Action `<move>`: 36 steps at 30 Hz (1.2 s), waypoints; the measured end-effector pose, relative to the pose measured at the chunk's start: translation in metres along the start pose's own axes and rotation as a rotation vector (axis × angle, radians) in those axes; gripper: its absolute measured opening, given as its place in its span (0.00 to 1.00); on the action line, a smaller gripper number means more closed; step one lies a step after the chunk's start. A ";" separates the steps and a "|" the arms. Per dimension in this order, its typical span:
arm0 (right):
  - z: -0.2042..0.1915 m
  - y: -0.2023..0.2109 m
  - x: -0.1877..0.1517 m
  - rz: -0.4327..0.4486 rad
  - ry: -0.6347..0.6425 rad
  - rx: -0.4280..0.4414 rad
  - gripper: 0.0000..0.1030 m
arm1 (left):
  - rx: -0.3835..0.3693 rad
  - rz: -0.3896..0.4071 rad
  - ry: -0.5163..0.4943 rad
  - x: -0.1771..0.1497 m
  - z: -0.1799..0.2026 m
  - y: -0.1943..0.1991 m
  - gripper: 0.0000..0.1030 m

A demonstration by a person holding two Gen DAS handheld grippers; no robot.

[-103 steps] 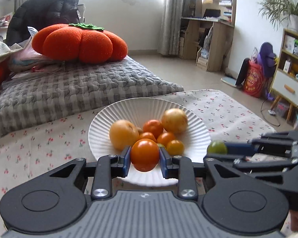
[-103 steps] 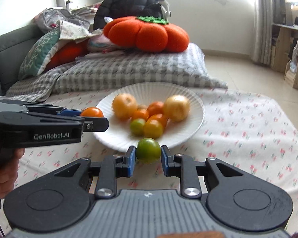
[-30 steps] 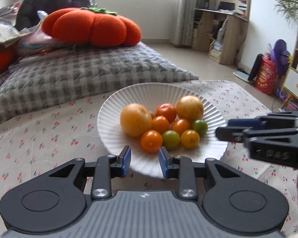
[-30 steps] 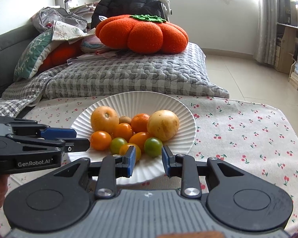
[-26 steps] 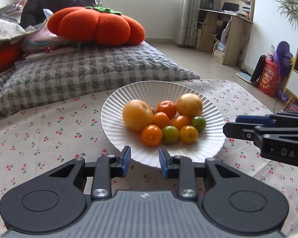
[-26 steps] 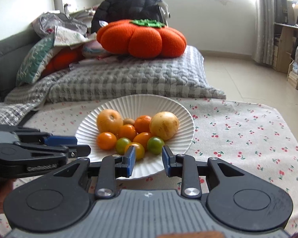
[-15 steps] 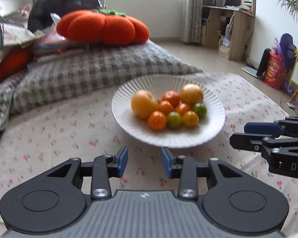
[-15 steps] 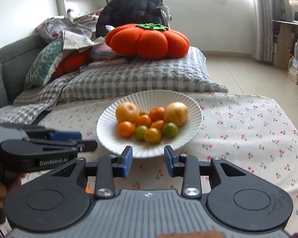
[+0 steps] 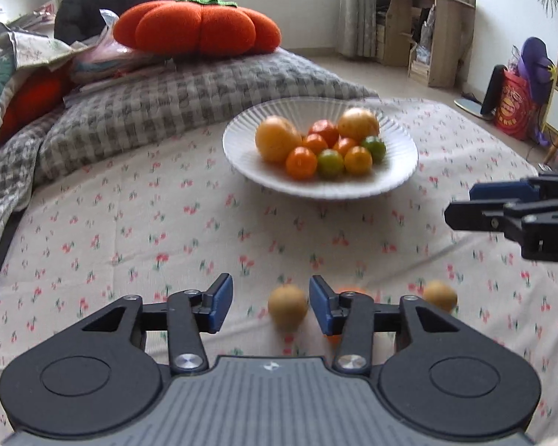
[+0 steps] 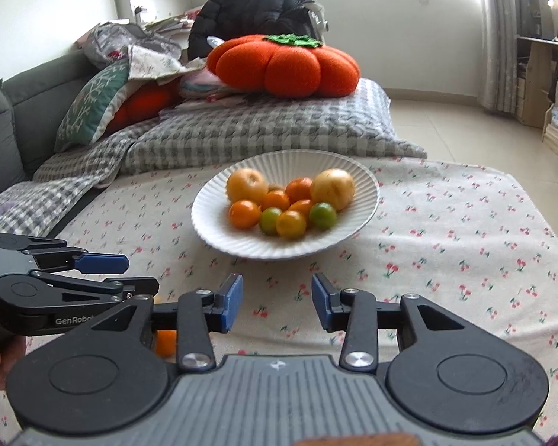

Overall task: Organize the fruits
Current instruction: 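Withdraw both tools from the bowl toward the fruits on the cloth, then grasp the small tan fruit with the left tool while the right tool grasps another tan fruit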

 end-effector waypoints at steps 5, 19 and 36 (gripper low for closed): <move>-0.003 0.001 -0.006 -0.020 -0.002 0.019 0.44 | -0.055 -0.039 0.020 -0.017 -0.003 0.002 0.39; -0.015 0.004 -0.020 -0.044 0.017 0.060 0.55 | -0.148 -0.023 0.088 -0.012 -0.013 0.002 0.46; -0.060 0.000 -0.033 -0.087 0.197 0.178 0.43 | -0.212 -0.066 0.097 -0.011 -0.019 -0.025 0.28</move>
Point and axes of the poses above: each gripper's, at about its wrist camera, not at the fingertips, and y roughly against the way its jaws point, z to its right, x to its top, the point moved 3 cm from there along -y, roughly the way its jaws point, and after that the axes turned 1 degree about x, right-handed, at the moved point
